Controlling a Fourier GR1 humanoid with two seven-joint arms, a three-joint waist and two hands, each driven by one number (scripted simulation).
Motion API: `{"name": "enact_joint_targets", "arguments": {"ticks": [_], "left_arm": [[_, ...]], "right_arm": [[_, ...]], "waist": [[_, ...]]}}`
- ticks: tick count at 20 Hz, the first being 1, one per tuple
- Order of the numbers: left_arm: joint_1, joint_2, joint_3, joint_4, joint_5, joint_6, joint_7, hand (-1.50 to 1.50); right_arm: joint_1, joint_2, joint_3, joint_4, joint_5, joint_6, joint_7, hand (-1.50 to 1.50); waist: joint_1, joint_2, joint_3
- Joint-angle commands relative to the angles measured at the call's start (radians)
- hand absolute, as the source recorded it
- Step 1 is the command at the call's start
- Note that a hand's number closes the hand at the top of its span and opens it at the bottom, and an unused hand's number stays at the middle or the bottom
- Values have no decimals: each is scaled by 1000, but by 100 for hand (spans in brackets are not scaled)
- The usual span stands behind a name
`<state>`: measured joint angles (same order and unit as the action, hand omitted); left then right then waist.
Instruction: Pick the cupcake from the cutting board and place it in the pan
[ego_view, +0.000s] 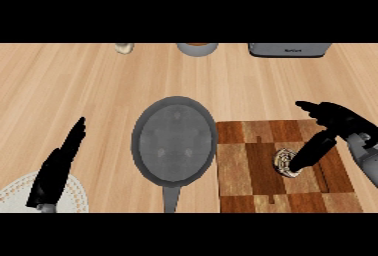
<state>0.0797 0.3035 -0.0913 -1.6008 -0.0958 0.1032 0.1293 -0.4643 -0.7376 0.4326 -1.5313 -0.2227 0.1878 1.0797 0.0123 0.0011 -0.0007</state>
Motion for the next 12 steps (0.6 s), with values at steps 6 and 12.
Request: {"name": "enact_joint_targets", "arguments": {"ticks": [6, 12], "left_arm": [[-25, -27, 9, 28, -17, -5, -1, 0], [-18, -14, 28, 28, -14, -28, -7, 0]], "right_arm": [[-40, 89, 71, 81, 52, 58, 124, -150], [-49, 98, 89, 139, 53, 65, 146, -150]], "waist": [[-8, -1, 0], [-6, -1, 0]]}}
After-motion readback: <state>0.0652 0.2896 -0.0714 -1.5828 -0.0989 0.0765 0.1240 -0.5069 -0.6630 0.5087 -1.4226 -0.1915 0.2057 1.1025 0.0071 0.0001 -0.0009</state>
